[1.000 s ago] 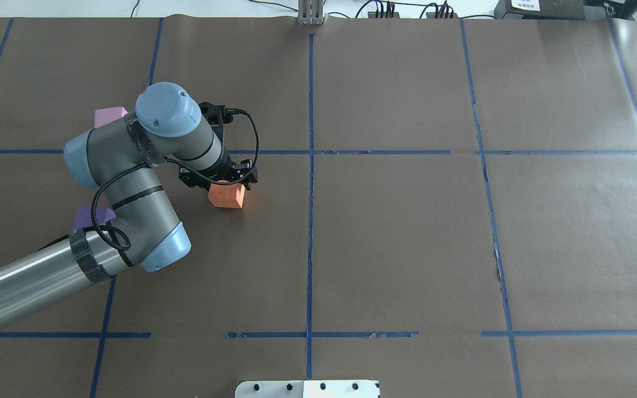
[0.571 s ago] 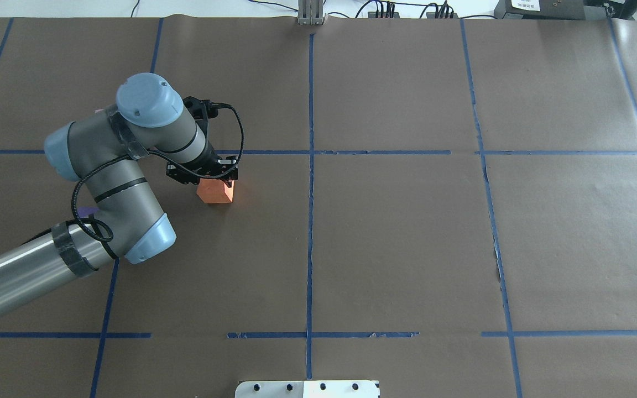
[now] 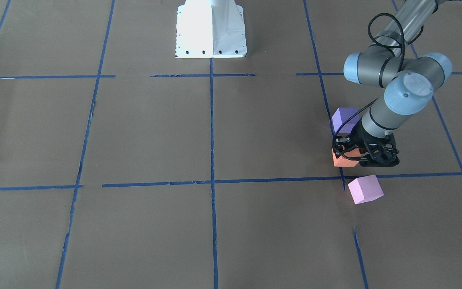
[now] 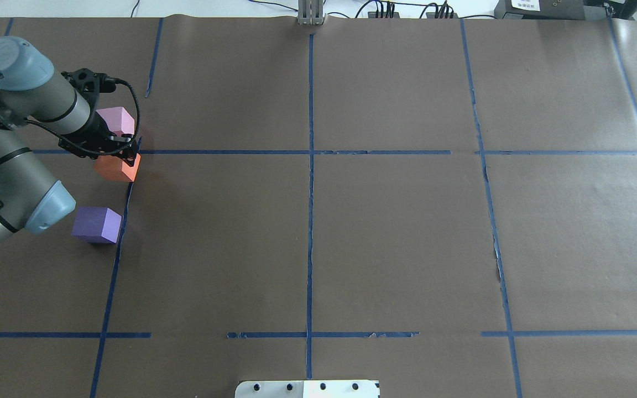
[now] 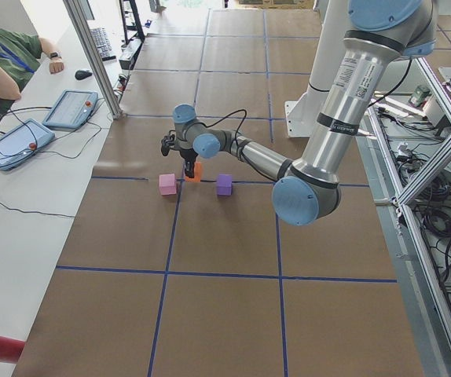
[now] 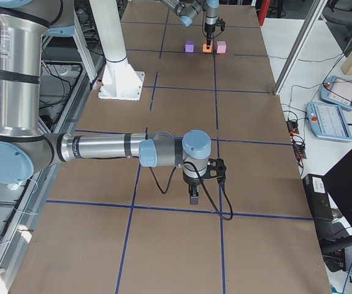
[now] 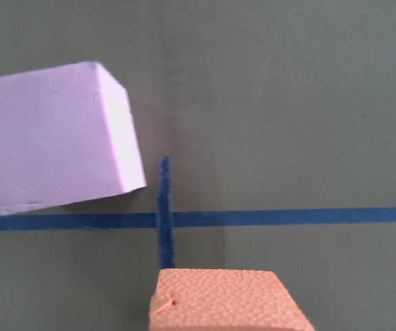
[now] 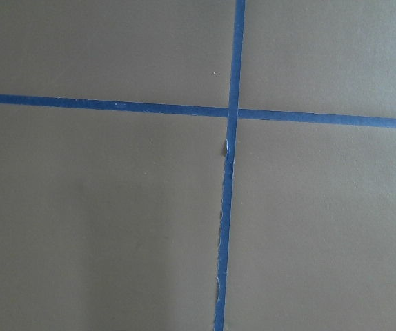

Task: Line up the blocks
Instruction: 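Grasp the orange cube with the left gripper and carry it between pink and purple cubes, then release the orange cube and lift the left gripper away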

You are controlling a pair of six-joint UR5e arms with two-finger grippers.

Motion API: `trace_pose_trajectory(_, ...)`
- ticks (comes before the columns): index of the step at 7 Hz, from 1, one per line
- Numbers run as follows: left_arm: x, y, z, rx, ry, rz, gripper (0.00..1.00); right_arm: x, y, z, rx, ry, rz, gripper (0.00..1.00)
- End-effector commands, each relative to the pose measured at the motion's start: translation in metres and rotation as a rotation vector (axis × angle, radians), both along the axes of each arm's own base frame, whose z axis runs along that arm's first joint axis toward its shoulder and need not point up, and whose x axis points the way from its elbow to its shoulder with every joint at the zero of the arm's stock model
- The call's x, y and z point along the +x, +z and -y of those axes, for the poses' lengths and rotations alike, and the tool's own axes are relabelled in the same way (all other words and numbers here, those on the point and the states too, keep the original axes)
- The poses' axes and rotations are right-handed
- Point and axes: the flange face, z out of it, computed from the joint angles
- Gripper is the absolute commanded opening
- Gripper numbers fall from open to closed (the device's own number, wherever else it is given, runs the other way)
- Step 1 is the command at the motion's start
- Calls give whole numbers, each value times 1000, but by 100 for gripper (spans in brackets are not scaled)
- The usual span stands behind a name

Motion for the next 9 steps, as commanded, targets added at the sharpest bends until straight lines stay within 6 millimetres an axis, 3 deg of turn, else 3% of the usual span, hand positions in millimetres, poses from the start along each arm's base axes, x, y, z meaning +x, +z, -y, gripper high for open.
trace_pose_trajectory(1, -4, 31, -3, -23, 22, 25, 23, 0, 0, 0, 1, 0, 0, 100)
trace_pose_trajectory(2, -1, 28, -1, -19, 22, 22, 52, 0, 0, 0, -1, 0, 0, 100)
trace_pose_trajectory(3, 0, 26, -1, -22, 19, 20, 99, 0, 0, 0, -1, 0, 0, 100)
trace_pose_trajectory(5, -6, 18, -3, -51, 32, -15, 100, 0, 0, 0, -1, 0, 1, 100)
trace_pose_trajectory(7, -94, 5, 30, 23, -37, -32, 100, 0, 0, 0, 1, 0, 0, 100)
trace_pose_trajectory(9, -227, 26, 46, 136, 112, 101, 100, 0, 0, 0, 1, 0, 0, 100)
